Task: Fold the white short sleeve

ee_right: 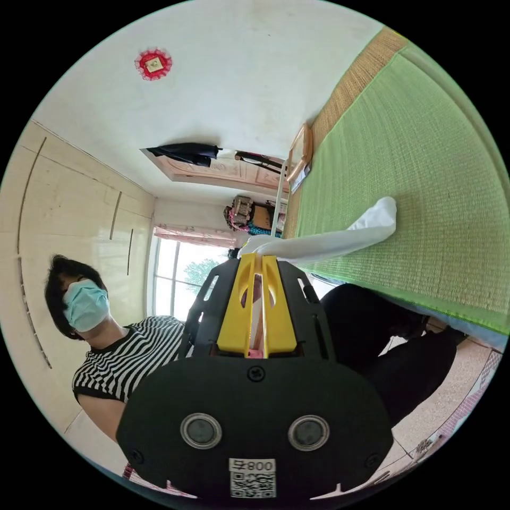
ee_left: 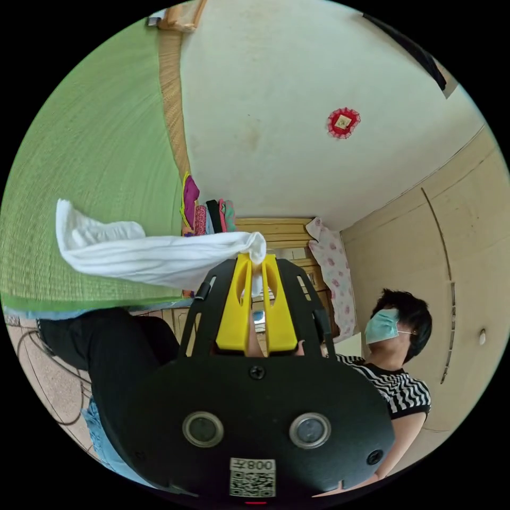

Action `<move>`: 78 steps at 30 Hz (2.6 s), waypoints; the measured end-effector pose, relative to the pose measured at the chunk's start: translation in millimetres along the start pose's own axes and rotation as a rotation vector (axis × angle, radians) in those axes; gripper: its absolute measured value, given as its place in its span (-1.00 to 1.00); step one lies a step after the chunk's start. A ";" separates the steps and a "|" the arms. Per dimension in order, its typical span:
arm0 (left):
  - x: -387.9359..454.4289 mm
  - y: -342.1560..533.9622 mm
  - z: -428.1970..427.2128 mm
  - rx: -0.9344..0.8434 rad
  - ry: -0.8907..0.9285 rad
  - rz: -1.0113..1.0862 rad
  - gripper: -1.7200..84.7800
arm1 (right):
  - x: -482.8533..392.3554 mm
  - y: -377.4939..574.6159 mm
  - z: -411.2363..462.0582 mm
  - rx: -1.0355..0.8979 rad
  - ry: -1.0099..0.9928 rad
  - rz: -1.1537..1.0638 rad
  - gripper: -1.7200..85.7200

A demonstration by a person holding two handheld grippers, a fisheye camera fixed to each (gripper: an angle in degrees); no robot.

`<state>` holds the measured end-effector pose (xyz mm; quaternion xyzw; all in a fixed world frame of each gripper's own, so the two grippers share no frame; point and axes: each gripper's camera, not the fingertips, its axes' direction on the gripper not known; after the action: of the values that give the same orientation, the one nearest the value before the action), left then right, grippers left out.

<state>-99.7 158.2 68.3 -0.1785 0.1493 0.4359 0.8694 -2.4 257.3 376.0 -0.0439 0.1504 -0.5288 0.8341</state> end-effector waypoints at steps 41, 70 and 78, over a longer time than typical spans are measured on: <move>-406.8 -404.9 851.8 -0.626 -0.420 0.091 -0.89 | 214.0 -613.5 -558.8 0.139 0.807 0.327 -0.92; -499.9 -337.5 945.9 -0.838 -0.680 0.295 -0.96 | 183.7 -704.3 -377.7 -0.378 1.405 0.349 -0.96; -464.1 -283.6 888.0 -0.823 -0.545 0.395 -0.96 | 77.7 -658.5 -344.2 -0.241 1.478 0.212 -0.96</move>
<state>-44.3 64.7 1103.9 -0.3537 -0.2344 0.6443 0.6362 -646.3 -70.3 185.8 0.2459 0.7307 -0.3175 0.5520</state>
